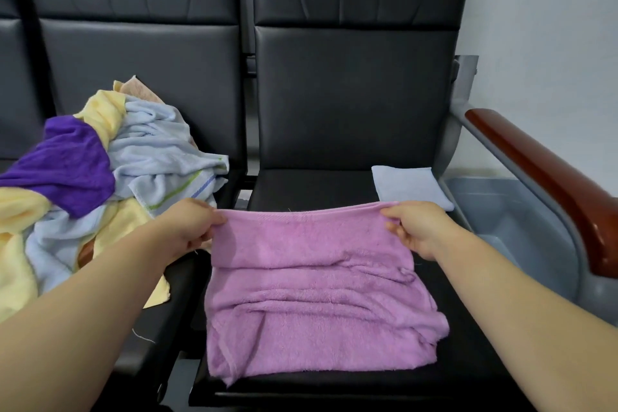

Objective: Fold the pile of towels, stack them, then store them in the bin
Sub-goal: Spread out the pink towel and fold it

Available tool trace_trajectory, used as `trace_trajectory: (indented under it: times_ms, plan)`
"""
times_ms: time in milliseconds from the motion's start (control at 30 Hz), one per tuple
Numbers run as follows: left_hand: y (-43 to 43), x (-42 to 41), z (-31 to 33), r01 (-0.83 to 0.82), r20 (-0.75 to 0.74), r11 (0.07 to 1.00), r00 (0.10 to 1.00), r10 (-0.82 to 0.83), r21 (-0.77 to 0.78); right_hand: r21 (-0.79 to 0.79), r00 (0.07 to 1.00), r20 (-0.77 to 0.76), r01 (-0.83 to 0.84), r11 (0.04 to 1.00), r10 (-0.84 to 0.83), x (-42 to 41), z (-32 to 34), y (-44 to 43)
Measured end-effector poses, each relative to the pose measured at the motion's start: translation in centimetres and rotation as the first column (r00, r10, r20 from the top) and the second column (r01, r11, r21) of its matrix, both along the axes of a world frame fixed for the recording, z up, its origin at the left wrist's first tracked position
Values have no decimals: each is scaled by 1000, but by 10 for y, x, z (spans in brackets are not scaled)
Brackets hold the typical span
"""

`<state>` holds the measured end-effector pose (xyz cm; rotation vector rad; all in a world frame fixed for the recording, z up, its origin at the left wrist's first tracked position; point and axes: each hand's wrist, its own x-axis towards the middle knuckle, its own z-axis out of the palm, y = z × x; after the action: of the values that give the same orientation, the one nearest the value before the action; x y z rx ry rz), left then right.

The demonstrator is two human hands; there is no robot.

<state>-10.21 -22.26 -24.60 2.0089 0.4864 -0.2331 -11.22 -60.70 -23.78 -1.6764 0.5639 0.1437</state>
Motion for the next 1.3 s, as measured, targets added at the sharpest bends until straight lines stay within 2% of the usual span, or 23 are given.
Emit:
trace_trajectory:
  times_ms: [33,100,167,200,300,433,533,600,700,800,933,1000,1100,1167,1233,1300]
  plan:
    - [-1,1,2,-61,0,994,998,61,-91,134,999,-18,47,990,-45,-2,6,2]
    - [-5,3,7,-160,29,943,984,176,-293,276,996,-6,83,957,-85,-5,15,5]
    - [-11,4,15,-181,88,877,966,244,-444,306,995,53,63,950,-83,-4,24,9]
    - [-12,4,22,-164,118,867,962,246,-471,302,993,90,48,952,-78,-2,30,9]
    - [-6,12,58,-94,303,882,918,257,-462,297,966,244,12,955,-88,7,70,11]
    - [2,19,133,-3,592,913,761,267,-408,225,867,491,-32,974,-85,23,134,15]
    - [1,9,164,24,699,938,674,241,-346,186,809,582,-31,982,-85,27,158,6]
    - [0,-3,164,51,722,951,663,197,-306,152,798,599,-32,988,-66,22,156,0]
    - [3,-16,134,105,694,983,720,31,-153,-2,843,537,18,1000,-14,7,123,-12]
    - [6,-32,80,140,565,990,817,-113,-5,-222,898,432,17,975,83,-16,65,-23]
    - [5,-50,12,186,359,976,908,-215,114,-548,943,165,-157,821,290,-43,5,-29]
    - [1,-50,4,203,335,963,908,-253,176,-594,936,117,-203,779,333,-45,0,-27]
    - [-9,-46,10,166,399,985,901,-171,46,-555,930,171,-182,812,325,-45,3,-23]
    - [-13,-44,11,128,401,991,910,-105,-31,-557,932,146,-199,806,332,-47,3,-24]
    - [-11,-43,7,115,346,992,933,-94,-42,-572,940,39,-258,778,340,-47,1,-28]
    - [-9,-44,3,130,230,990,966,-114,-56,-536,933,-99,-342,772,345,-50,3,-30]
